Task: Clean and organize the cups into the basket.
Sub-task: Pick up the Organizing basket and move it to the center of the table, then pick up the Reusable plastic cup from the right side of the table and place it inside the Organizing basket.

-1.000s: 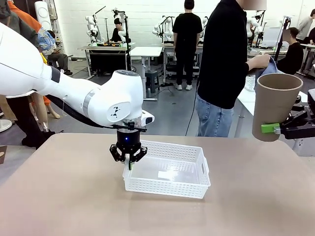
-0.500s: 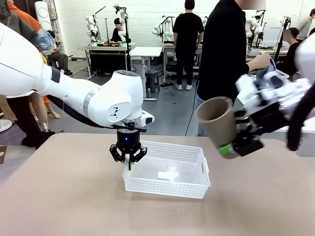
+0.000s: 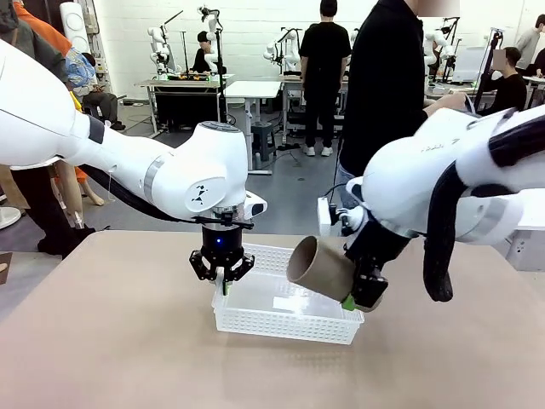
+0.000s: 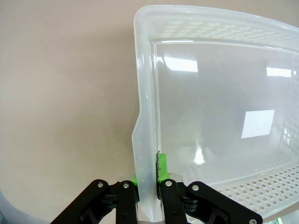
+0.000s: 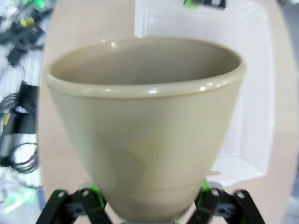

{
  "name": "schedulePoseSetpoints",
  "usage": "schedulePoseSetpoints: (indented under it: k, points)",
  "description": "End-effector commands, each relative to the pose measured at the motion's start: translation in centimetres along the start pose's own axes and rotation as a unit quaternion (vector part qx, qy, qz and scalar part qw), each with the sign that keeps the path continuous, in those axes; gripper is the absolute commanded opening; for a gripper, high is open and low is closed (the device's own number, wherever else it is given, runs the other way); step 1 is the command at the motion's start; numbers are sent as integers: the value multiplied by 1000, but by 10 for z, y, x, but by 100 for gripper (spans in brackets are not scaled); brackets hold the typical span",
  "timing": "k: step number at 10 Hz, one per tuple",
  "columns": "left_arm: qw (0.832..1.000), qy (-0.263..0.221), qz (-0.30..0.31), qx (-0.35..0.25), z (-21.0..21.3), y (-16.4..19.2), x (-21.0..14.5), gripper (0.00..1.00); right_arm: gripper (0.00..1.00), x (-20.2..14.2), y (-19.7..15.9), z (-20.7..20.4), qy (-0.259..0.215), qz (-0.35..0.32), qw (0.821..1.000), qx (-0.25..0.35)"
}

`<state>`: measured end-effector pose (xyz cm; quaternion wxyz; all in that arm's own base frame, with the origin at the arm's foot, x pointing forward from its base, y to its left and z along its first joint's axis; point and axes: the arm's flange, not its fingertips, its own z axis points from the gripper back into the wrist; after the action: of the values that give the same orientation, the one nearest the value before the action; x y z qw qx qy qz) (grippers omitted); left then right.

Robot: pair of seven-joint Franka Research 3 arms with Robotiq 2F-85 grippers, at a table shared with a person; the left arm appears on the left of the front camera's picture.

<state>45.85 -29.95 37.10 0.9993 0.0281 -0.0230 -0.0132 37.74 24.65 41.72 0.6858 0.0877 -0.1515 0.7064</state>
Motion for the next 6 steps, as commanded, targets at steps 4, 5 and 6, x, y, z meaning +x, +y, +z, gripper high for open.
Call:
schedulePoseSetpoints:
  k: [4, 5, 6]
  points:
    - [1000, -2, 2, 2, 2, -1, 0, 0, 80, 8, -3, -5, 5, 2, 1000, 7]
    - [1000, -2, 2, 2, 2, -1, 0, 0, 80, 8, -3, -5, 5, 2, 1000, 7]
    - [1000, -2, 2, 2, 2, -1, 0, 0, 80, 8, -3, -5, 5, 2, 1000, 7]
